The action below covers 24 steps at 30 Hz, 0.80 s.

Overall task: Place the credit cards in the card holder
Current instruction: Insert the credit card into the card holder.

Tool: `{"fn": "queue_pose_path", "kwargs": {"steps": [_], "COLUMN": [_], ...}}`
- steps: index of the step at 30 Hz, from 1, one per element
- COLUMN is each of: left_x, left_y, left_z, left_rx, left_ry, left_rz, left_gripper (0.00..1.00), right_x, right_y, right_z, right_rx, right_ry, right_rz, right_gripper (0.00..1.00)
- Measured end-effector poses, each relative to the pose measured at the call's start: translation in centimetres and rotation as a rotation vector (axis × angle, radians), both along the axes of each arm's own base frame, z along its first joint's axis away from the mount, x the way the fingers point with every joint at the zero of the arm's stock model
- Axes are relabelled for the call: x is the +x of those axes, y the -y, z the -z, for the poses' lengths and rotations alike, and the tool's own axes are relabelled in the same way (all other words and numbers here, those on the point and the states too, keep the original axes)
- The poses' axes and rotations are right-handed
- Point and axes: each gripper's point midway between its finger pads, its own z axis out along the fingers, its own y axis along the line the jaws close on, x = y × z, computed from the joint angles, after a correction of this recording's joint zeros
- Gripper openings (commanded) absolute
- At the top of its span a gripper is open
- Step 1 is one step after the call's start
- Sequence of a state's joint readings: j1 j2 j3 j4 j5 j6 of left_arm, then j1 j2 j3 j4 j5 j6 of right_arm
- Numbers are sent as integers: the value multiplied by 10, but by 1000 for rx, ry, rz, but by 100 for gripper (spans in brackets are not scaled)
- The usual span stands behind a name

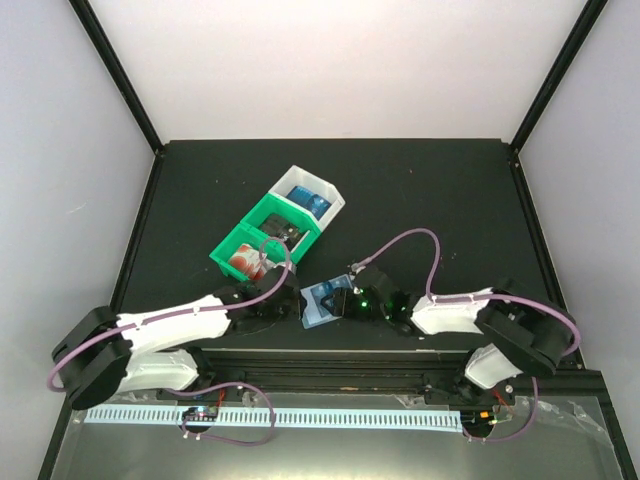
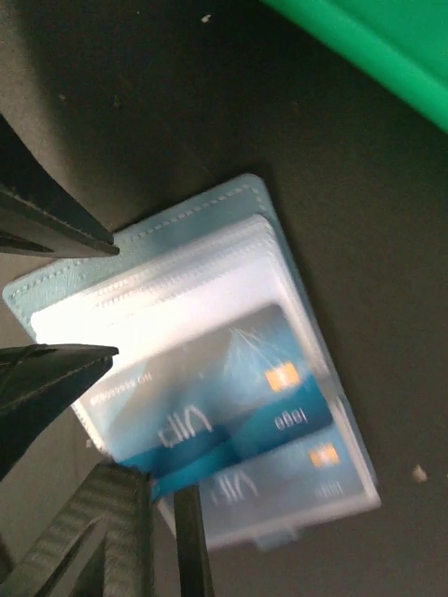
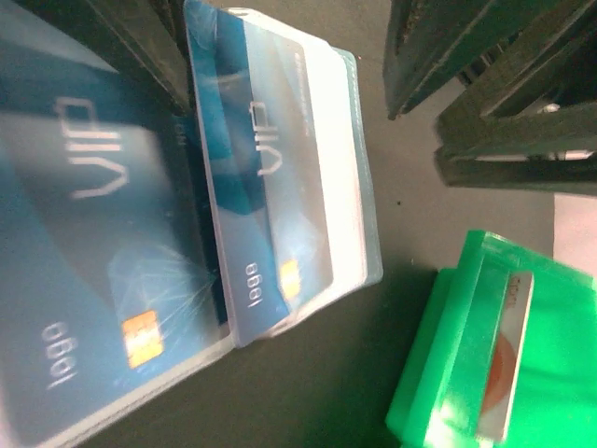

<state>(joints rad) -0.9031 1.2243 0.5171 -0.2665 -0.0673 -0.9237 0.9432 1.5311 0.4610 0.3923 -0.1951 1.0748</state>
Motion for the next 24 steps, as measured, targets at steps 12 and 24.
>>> {"fn": "queue_pose_path", "kwargs": {"steps": [12,24], "left_x": [8,-5], "left_y": [-8,-14], "left_z": [-28,20], "left_rx": [-68,24], "left_ry": [75,-64], "left_rz": [-46,-30], "left_gripper": [50,30], "right_x": [14,17], "right_y": [12,-8], "right_z": [-10,7], "right_rx": [-261,-346], "right_ry": [88,105], "right_rz": [-12,-117], "right_gripper": [62,51]}}
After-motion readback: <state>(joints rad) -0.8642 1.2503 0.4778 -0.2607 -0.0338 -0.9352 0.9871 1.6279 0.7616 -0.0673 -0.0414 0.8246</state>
